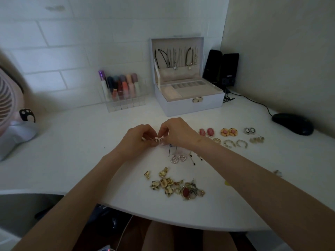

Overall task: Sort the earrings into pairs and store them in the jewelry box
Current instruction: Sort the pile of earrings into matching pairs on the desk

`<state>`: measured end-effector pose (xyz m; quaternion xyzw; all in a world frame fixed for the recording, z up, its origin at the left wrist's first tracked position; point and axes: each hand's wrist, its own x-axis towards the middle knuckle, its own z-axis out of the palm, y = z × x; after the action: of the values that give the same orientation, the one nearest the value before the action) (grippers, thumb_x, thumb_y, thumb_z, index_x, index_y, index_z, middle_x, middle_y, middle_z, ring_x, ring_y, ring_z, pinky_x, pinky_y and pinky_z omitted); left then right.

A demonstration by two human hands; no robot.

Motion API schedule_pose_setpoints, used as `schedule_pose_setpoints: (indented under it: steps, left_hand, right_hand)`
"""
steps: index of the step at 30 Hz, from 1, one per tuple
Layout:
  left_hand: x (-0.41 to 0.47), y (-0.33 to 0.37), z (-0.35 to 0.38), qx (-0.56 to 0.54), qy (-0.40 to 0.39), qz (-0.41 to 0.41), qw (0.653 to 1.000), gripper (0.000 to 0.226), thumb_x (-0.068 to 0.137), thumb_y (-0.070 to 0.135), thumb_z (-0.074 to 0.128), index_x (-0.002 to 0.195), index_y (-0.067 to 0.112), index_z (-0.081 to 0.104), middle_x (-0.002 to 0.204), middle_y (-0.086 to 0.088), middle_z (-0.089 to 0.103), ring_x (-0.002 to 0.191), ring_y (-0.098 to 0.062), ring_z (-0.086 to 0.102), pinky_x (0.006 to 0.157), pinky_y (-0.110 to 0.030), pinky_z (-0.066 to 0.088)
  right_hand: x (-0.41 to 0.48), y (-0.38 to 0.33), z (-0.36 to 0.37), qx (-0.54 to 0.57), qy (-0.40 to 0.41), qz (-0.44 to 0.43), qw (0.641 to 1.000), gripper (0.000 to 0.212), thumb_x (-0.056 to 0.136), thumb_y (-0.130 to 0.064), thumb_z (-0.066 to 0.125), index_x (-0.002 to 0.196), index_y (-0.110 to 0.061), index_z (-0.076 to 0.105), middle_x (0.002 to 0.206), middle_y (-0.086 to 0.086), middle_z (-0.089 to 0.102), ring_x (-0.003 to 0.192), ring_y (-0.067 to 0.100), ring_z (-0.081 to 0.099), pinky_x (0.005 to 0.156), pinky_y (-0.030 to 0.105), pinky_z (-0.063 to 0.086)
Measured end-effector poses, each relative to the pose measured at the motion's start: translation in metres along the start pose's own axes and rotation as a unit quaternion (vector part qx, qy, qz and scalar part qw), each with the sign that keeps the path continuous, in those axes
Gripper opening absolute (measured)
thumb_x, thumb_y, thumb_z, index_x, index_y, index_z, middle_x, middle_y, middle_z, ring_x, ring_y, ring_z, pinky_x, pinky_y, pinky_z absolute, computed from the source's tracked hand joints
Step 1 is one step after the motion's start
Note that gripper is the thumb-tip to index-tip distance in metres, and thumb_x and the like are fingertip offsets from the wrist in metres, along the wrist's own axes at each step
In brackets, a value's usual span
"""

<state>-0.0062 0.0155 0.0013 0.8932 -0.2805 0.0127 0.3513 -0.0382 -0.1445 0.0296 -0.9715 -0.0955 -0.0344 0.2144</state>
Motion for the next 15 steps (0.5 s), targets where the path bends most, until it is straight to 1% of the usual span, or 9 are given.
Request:
schedule_pose_setpoints:
  steps: [1,3,4,6,8,9,11,13,15]
  left_hand:
    - [-0.003,0.002,-0.001,-0.008,0.004,-0.001,1.000,0.020,0.078,0.015,0.071,0.096,0.013,0.062,0.100,-0.003,0.062,0.089,-0.017,0.061,0.074,-0.022,0.049]
    - [-0.011,0.006,-0.005,-0.006,0.021,0.012,1.000,0.023,0.078,0.015,0.071,0.097,0.014,0.059,0.101,-0.001,0.058,0.088,-0.014,0.060,0.071,-0.016,0.047]
    - [-0.016,0.008,-0.008,0.004,0.031,0.026,0.999,0.022,0.077,0.014,0.072,0.095,0.016,0.058,0.099,0.001,0.058,0.086,-0.010,0.059,0.069,-0.013,0.046]
    - [-0.031,0.013,-0.015,0.017,0.028,0.055,0.998,0.018,0.076,0.016,0.072,0.086,0.020,0.057,0.090,0.007,0.059,0.079,-0.005,0.057,0.066,-0.010,0.043]
    - [-0.045,0.019,-0.021,0.015,-0.023,0.080,0.996,0.016,0.074,0.028,0.073,0.077,0.026,0.057,0.079,0.011,0.059,0.078,-0.002,0.053,0.067,-0.007,0.038]
    - [-0.051,0.022,-0.023,0.012,-0.060,0.090,0.994,0.020,0.070,0.039,0.073,0.075,0.029,0.057,0.080,0.011,0.059,0.078,-0.002,0.051,0.067,-0.007,0.037]
    - [-0.059,0.025,-0.025,-0.001,-0.125,0.099,0.987,0.032,0.058,0.056,0.073,0.073,0.032,0.058,0.085,0.014,0.057,0.078,-0.003,0.049,0.068,-0.008,0.037]
    - [-0.064,0.026,-0.024,-0.009,-0.175,0.094,0.980,0.039,0.051,0.060,0.074,0.076,0.034,0.060,0.085,0.014,0.055,0.080,-0.004,0.048,0.069,-0.012,0.038]
    - [-0.069,0.025,-0.023,0.003,-0.202,0.101,0.974,0.041,0.049,0.058,0.076,0.078,0.034,0.060,0.089,0.014,0.053,0.084,-0.005,0.046,0.073,-0.016,0.038]
  right_hand:
    - [-0.003,-0.001,-0.004,0.001,0.013,-0.004,1.000,0.026,0.074,-0.013,0.075,0.100,-0.013,0.071,0.099,0.004,0.066,0.082,0.011,0.058,0.066,0.017,0.036]
    - [-0.012,-0.005,-0.015,0.032,0.030,-0.019,0.999,0.020,0.075,-0.010,0.074,0.095,-0.014,0.071,0.091,0.001,0.063,0.067,0.002,0.051,0.064,0.015,0.038]
    - [-0.019,-0.007,-0.021,0.054,0.019,-0.031,0.998,0.017,0.075,-0.007,0.073,0.090,-0.015,0.072,0.087,-0.001,0.062,0.062,0.000,0.050,0.061,0.012,0.039]
    - [-0.035,-0.013,-0.032,0.081,-0.059,-0.060,0.993,0.019,0.076,-0.002,0.070,0.083,-0.020,0.072,0.081,-0.007,0.062,0.060,-0.005,0.052,0.058,0.006,0.041]
    - [-0.049,-0.019,-0.035,0.071,-0.153,-0.086,0.982,0.022,0.076,-0.002,0.070,0.085,-0.023,0.072,0.082,-0.009,0.062,0.066,-0.005,0.052,0.063,0.008,0.044]
    - [-0.054,-0.021,-0.033,0.055,-0.180,-0.095,0.977,0.023,0.075,-0.003,0.071,0.087,-0.022,0.072,0.085,-0.007,0.062,0.068,-0.003,0.052,0.066,0.012,0.045]
    - [-0.058,-0.023,-0.025,0.027,-0.195,-0.105,0.975,0.023,0.073,-0.006,0.073,0.092,-0.020,0.071,0.089,-0.005,0.060,0.070,-0.001,0.049,0.068,0.017,0.043]
    - [-0.059,-0.022,-0.018,0.016,-0.194,-0.102,0.976,0.022,0.073,-0.010,0.075,0.093,-0.020,0.070,0.090,-0.004,0.058,0.070,-0.001,0.047,0.065,0.015,0.040]
    - [-0.059,-0.020,-0.013,0.017,-0.195,-0.094,0.976,0.020,0.073,-0.016,0.076,0.092,-0.021,0.069,0.090,-0.004,0.059,0.071,0.000,0.047,0.063,0.015,0.038]
